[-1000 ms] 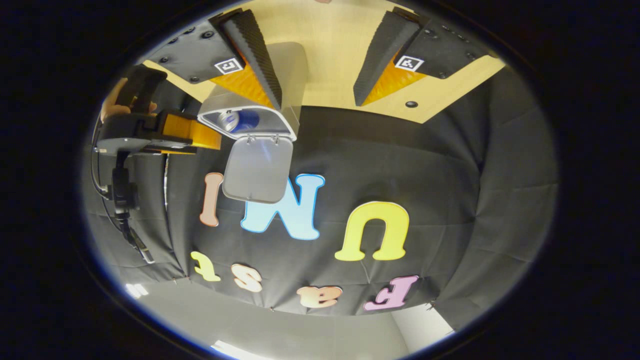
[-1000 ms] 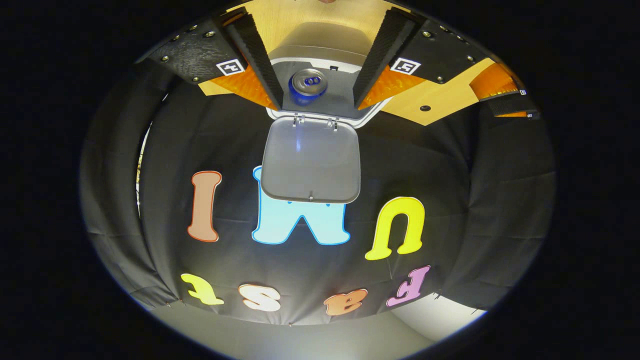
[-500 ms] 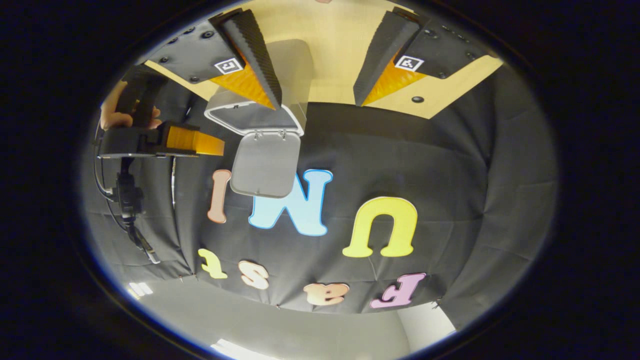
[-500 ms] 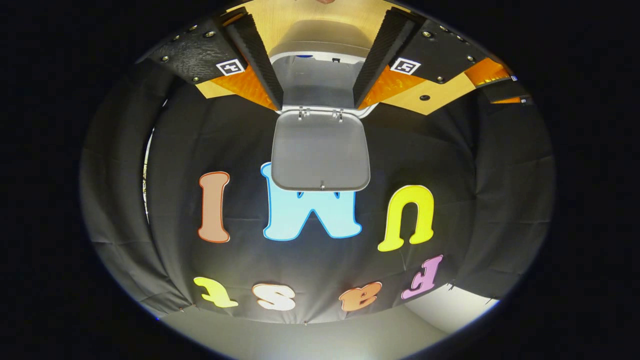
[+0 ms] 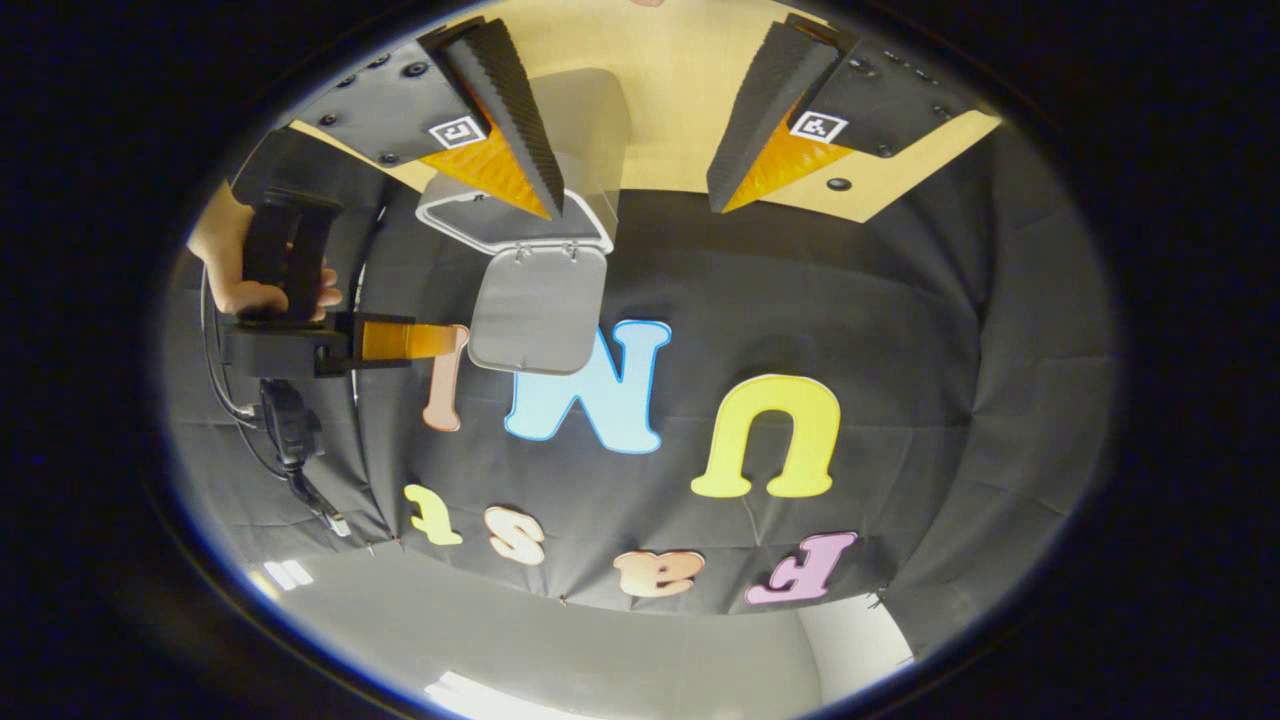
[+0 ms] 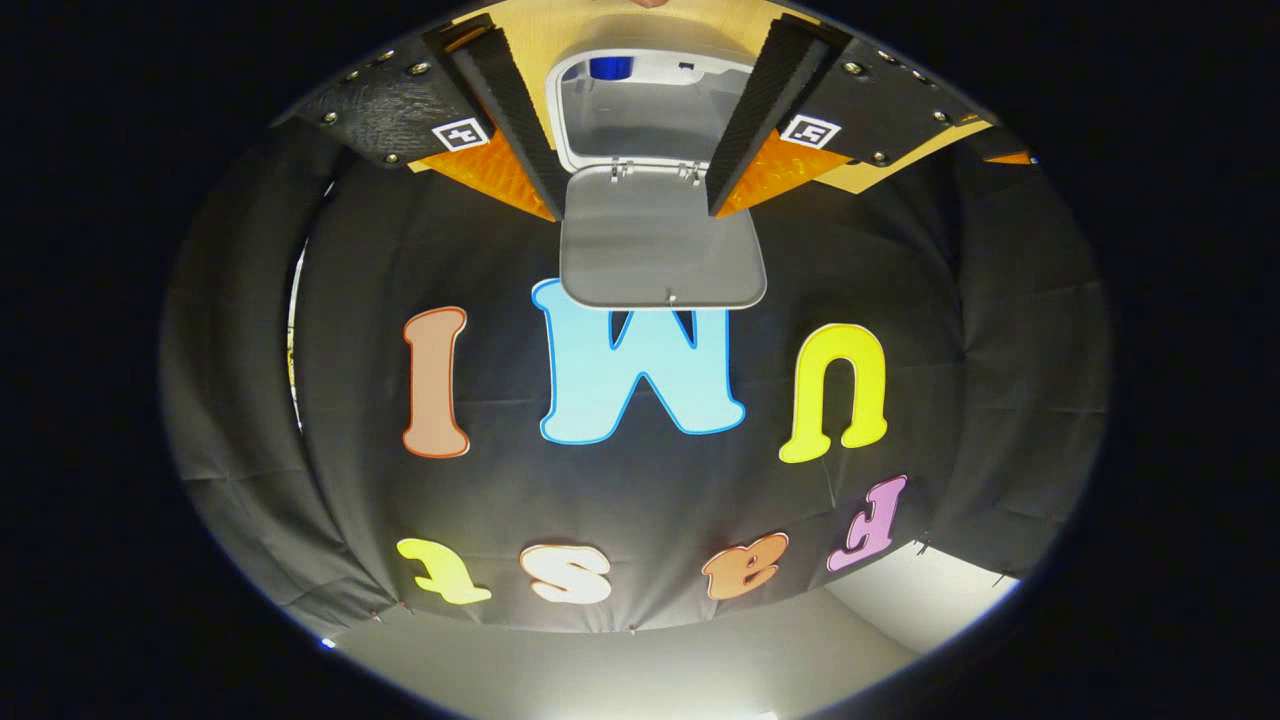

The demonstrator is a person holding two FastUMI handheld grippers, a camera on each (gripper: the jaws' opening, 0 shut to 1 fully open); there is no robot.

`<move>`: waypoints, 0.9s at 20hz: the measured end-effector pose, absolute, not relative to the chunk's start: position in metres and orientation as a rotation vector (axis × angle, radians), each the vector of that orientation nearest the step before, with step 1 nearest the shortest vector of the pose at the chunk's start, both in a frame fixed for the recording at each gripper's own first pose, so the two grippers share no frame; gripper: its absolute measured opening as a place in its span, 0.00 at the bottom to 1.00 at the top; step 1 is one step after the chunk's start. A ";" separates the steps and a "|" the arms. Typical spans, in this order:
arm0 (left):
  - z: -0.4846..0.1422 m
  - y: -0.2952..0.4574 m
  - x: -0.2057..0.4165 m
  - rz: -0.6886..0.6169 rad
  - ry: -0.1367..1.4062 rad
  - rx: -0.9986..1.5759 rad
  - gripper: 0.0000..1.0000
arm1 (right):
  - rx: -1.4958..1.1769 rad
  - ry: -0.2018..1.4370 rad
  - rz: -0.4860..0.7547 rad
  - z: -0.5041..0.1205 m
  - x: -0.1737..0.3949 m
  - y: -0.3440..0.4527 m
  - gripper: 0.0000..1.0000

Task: Press the lid of the desktop garbage bin to open it, pick up the crumpled paper on the desktop and throw it into the bin, then pick up the pop can on the desktop and drop it into the bin, and finally close the garbage bin lid.

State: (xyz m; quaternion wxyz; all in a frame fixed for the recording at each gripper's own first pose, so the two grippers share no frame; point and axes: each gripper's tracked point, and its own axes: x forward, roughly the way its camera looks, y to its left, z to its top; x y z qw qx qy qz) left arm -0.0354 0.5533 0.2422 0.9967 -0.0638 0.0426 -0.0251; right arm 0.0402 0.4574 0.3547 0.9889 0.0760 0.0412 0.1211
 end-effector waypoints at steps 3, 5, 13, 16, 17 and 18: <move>0.244 0.566 -0.034 -0.035 0.080 -0.133 0.96 | 0.145 0.073 0.246 0.364 0.051 0.464 0.90; 0.246 0.572 -0.034 -0.027 0.076 -0.139 0.96 | 0.136 0.067 0.246 0.371 0.058 0.468 0.90; 0.239 0.593 -0.028 -0.016 0.080 -0.146 0.96 | 0.087 0.044 0.249 0.389 0.089 0.489 0.90; 0.237 0.594 -0.026 -0.033 0.092 -0.146 0.95 | 0.084 0.039 0.239 0.396 0.100 0.495 0.90; 0.236 0.594 -0.024 -0.037 0.096 -0.145 0.96 | 0.087 0.035 0.236 0.399 0.103 0.497 0.90; 0.236 0.595 -0.024 -0.042 0.096 -0.145 0.95 | 0.088 0.027 0.231 0.405 0.106 0.498 0.90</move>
